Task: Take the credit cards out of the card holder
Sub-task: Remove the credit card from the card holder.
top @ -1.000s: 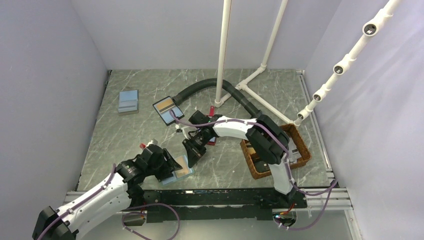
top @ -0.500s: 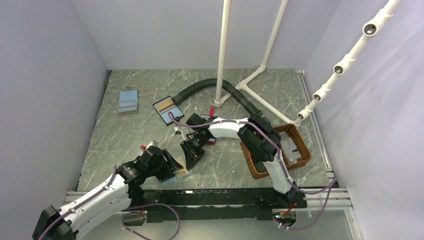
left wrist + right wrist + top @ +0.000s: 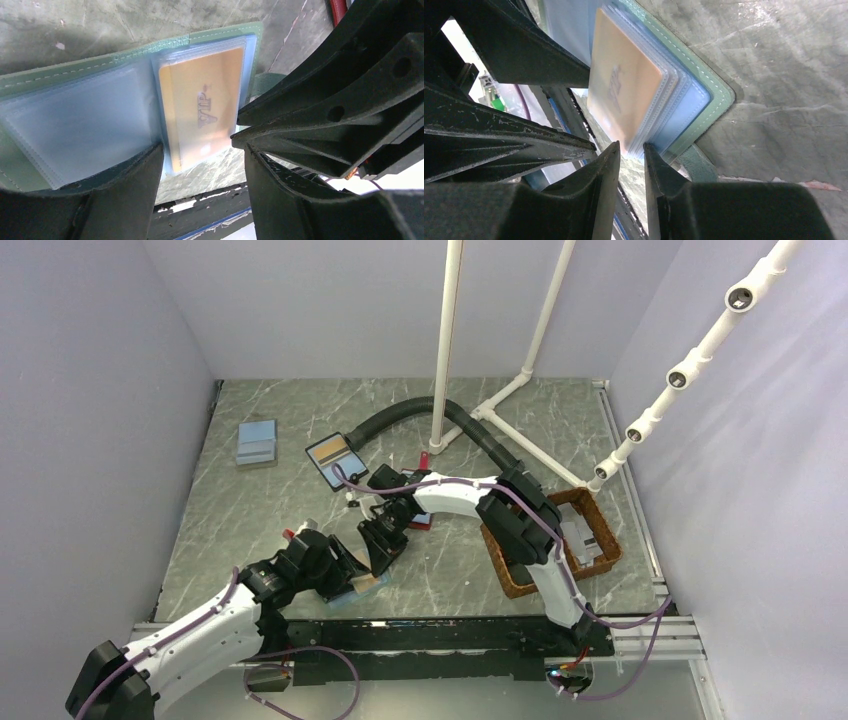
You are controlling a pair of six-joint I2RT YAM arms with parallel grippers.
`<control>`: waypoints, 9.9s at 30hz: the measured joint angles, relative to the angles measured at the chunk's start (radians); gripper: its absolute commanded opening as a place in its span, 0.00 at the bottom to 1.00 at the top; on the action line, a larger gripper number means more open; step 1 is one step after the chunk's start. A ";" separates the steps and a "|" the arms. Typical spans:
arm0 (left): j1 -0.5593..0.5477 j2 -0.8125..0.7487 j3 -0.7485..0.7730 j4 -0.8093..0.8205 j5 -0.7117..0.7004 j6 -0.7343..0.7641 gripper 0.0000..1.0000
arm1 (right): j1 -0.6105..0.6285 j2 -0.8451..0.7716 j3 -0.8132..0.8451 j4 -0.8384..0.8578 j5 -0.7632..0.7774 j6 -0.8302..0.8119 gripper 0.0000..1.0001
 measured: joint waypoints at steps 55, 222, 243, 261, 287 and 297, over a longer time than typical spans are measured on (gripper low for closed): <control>-0.003 -0.388 -0.033 -0.289 -0.261 -0.309 0.77 | 0.019 0.111 0.161 0.047 -0.508 0.072 0.31; -0.002 -0.574 -0.050 -0.344 -0.216 -0.151 0.59 | 0.126 0.058 0.253 -0.148 0.080 -0.062 0.44; -0.002 -0.630 -0.048 -0.434 -0.246 -0.151 0.00 | 0.061 0.037 0.239 -0.160 0.179 -0.112 0.55; -0.002 -0.348 0.014 -0.364 -0.235 0.007 0.41 | -0.019 -0.153 0.197 -0.174 0.032 -0.225 0.55; -0.002 -0.623 0.030 -0.333 -0.243 0.179 0.00 | -0.063 0.006 0.154 -0.078 -0.323 -0.085 0.55; -0.002 -0.482 0.030 -0.015 -0.151 0.348 0.00 | -0.165 -0.136 0.102 0.026 -0.440 -0.027 0.54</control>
